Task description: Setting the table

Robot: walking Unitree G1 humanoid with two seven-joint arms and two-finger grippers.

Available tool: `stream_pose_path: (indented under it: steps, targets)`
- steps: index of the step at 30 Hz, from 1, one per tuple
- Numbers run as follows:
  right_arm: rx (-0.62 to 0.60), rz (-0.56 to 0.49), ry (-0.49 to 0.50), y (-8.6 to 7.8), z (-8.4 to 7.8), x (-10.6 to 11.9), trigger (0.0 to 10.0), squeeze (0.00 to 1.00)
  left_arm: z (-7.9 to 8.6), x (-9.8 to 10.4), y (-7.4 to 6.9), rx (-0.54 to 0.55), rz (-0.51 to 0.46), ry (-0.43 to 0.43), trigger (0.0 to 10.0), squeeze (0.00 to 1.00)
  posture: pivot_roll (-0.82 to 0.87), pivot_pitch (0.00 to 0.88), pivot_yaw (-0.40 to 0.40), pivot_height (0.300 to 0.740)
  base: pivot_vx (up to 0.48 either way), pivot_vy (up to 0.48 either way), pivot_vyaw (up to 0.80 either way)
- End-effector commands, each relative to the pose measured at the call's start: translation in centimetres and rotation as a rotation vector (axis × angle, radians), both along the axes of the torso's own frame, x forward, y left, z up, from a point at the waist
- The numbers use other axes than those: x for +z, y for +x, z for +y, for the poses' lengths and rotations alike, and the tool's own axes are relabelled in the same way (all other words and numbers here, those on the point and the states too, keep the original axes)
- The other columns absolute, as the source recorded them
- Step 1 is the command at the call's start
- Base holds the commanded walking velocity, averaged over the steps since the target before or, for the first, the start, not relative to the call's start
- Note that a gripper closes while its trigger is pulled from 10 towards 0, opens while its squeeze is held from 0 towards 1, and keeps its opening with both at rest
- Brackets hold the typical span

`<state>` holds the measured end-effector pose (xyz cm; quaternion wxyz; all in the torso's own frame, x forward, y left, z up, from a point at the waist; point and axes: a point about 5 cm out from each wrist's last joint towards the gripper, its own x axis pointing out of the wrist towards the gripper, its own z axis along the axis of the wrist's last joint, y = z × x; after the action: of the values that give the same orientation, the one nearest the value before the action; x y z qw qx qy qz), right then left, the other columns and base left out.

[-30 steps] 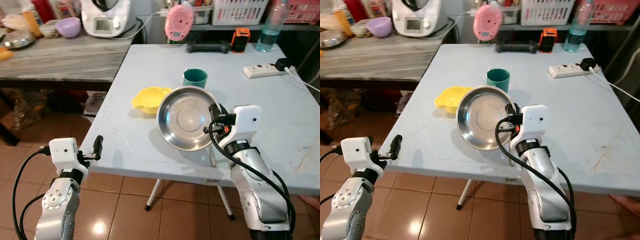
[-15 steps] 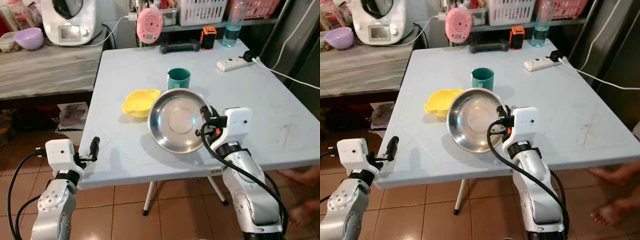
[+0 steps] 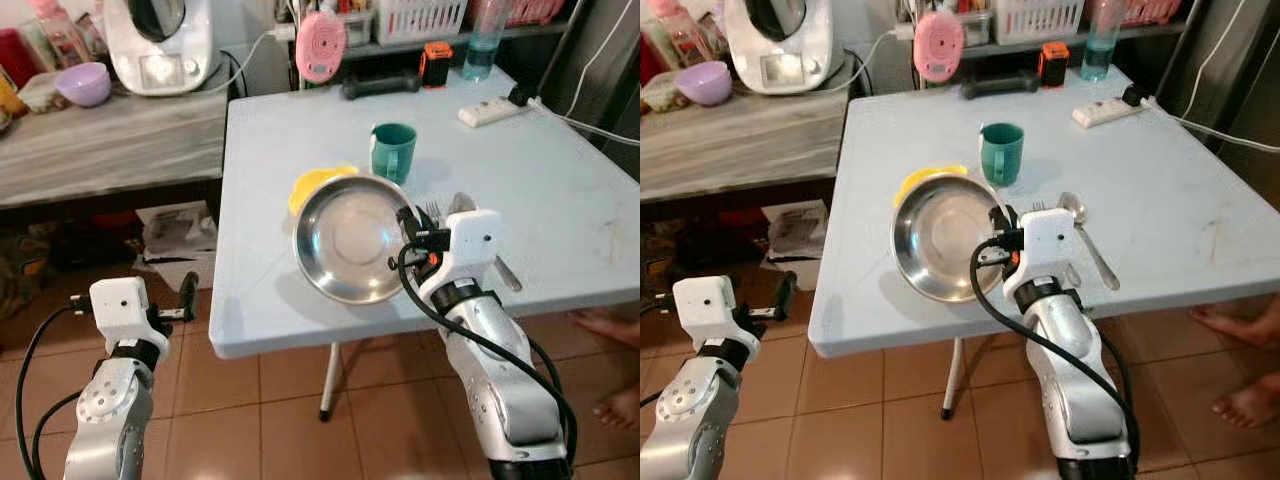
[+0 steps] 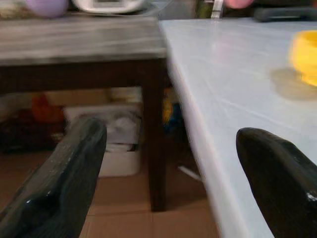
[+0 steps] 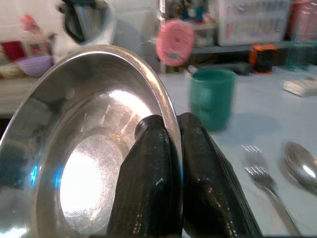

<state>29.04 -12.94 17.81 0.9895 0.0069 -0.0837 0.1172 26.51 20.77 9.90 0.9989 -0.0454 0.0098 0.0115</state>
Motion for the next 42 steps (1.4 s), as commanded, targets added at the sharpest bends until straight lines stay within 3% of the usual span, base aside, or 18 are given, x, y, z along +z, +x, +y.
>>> stream_pose_path:
  steps: [1, 6, 27, 42]
  targets:
    - [0.015, -0.029, 0.010, -0.01, 0.59, 0.57, 10.0, 0.00, 0.58, 0.15, -0.13, 0.012, -0.002, 0.023, 10.0, 0.00, -0.16, 0.096, 0.102, 0.740, 0.000, 0.352, 0.76]
    - [0.018, -0.029, 0.009, 0.02, 0.58, 0.56, 10.0, 0.00, 0.49, 0.12, -0.09, 0.011, -0.002, 0.023, 10.0, 0.00, -0.17, 0.093, 0.101, 0.740, 0.000, 0.352, 0.75]
    - [0.034, -0.042, 0.006, 0.18, 0.78, 0.70, 10.0, 0.00, 0.40, 0.06, 0.05, 0.023, -0.005, 0.029, 10.0, 0.00, -0.17, 0.082, 0.097, 0.740, 0.000, 0.354, 0.00]
    - [0.028, -0.029, 0.009, 0.24, 0.80, 0.29, 10.0, 0.00, 0.13, -0.13, 0.18, 0.022, 0.000, 0.032, 10.0, 0.00, -0.17, 0.081, 0.098, 0.740, 0.000, 0.358, 0.40]
